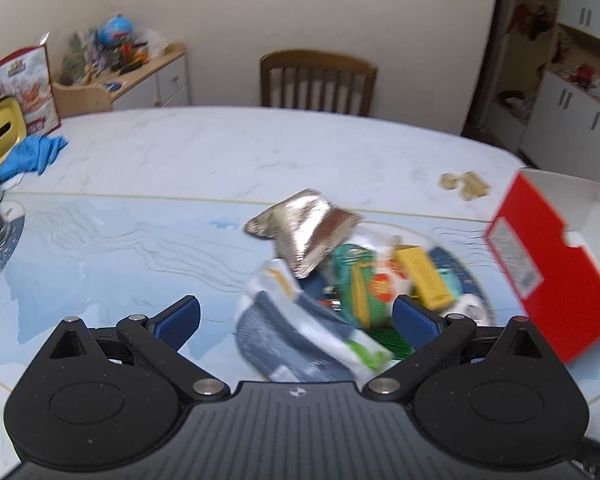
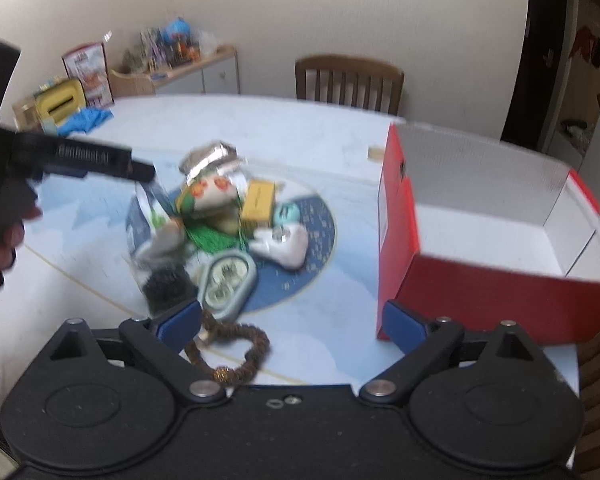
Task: Organize objects
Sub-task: 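Grasp the tissue pack with left tool while right tool grasps the bead bracelet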
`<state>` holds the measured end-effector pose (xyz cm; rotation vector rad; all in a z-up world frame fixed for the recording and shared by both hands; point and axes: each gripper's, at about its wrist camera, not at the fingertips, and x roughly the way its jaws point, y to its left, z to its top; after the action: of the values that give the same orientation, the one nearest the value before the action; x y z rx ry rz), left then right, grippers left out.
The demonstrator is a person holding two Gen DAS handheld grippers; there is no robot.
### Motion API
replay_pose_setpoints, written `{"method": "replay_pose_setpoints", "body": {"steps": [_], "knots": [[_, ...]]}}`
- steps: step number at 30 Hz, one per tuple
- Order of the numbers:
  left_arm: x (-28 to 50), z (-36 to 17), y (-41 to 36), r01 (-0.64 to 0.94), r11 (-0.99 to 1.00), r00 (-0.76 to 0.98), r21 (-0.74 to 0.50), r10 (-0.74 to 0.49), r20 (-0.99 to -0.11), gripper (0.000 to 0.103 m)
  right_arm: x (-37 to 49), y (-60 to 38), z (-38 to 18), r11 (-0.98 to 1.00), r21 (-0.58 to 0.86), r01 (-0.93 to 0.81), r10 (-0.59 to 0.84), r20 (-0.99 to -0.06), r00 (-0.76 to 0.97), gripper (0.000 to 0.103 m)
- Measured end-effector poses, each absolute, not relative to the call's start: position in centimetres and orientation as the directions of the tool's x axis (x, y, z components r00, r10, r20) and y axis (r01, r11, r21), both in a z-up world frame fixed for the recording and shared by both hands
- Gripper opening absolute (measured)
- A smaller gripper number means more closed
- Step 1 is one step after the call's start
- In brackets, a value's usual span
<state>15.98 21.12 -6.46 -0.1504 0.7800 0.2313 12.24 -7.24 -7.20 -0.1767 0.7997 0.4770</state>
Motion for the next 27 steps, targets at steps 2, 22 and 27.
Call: {"method": "replay_pose_setpoints", "body": {"steps": [2,22,27], "knots": [[16.8,-7.3,21.7,-0.278,0.960,0.663,-0.042,0.160,-0.732,0.103,12.6,-6.9,-8.0,0.880,0.028,-0.473,0.337,-0.738,0.584,0.095],[18.2,-11.9,24.0,-0.291,0.957,0.536,-0.007,0.157,-0.830,0.103,15.0,-4.1,-12.1,0.882,0.027,-0.470,0.278,-0.836,0.474,0.068],[17.3,-12.3,24.0,-0.263,0.965,0.544,0.003,0.151,-0.826,0.102,15.0,-3.6,-12.5,0.875,0.020,-0.483,0.271,-0.848,0.456,0.055]]}}
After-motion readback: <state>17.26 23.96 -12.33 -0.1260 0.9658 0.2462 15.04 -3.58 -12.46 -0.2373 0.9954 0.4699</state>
